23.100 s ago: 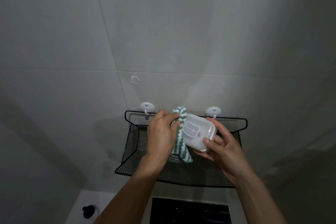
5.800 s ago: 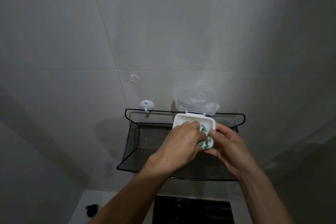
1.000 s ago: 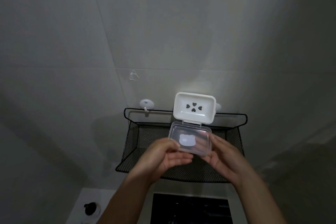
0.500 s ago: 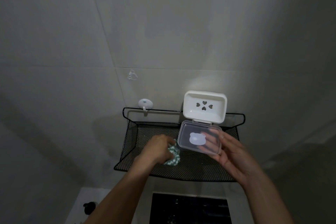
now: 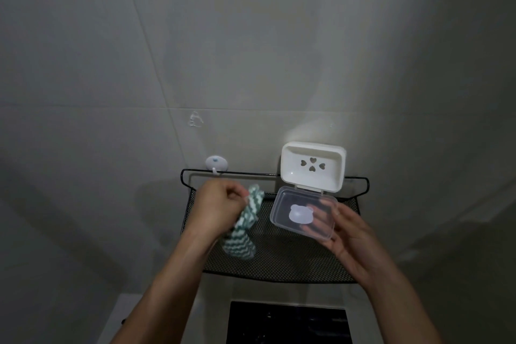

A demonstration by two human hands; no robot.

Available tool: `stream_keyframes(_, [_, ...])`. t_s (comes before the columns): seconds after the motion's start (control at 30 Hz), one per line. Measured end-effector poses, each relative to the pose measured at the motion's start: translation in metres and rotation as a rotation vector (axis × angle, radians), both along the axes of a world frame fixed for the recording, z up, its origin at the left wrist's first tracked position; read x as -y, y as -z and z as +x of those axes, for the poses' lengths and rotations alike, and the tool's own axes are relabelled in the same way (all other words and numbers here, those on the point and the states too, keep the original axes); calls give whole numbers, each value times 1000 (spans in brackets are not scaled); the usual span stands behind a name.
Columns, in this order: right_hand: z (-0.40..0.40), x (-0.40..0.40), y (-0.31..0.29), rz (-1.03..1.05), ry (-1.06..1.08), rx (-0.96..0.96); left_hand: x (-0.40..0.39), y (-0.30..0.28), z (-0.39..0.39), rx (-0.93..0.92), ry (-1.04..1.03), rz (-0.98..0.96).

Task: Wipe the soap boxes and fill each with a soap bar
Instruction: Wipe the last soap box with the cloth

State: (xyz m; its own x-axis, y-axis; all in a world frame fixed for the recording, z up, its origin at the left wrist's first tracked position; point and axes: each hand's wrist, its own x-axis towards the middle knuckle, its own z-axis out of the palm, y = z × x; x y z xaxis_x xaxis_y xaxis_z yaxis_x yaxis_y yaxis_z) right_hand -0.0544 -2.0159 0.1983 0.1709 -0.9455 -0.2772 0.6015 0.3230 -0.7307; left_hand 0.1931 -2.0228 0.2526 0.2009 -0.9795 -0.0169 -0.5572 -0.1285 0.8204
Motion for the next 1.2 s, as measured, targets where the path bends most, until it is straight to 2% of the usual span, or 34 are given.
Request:
stream_keyframes(0.07, [5,2,2,-9,-15,-10,-5,-16,-7,-13,-9,-120])
stream_keyframes(0.13, [13,3,3,-24,-27,-8,-8,-23,-22,77,-3,-220])
stream_keyframes(0.23, [28,5,2,-51,-28,22,-8,-14,-48,292,45,-264])
stream_keyframes(0.4, [37,4,0,-90,21,-1,-11,9,-60,724,76,-201])
stream_keyframes(0.5, [38,2,0,-92,22,-7,-10,9,-61,747,93,-195])
stream_keyframes(0.63, [37,3,0,-98,5,-1,-5,5,-61,680,151,-185])
stream_keyframes(0.8, [32,3,-5,-128,-45,-5,-9,-1,-70,573,404,-250])
stream_keyframes(0.87, [34,1,-5,-122,-45,24,-9,-3,-73,600,449,-262])
stream_keyframes(0.97, [34,0,-3,-112,-13,61,-7,-4,-73,683,388,-285])
stream_keyframes(1.1, [32,0,-1,-117,4,57,-6,-6,-69,830,204,-249])
stream_keyframes(1.2, [33,-2,-2,-116,-26,36,-4,-7,-67,826,143,-227])
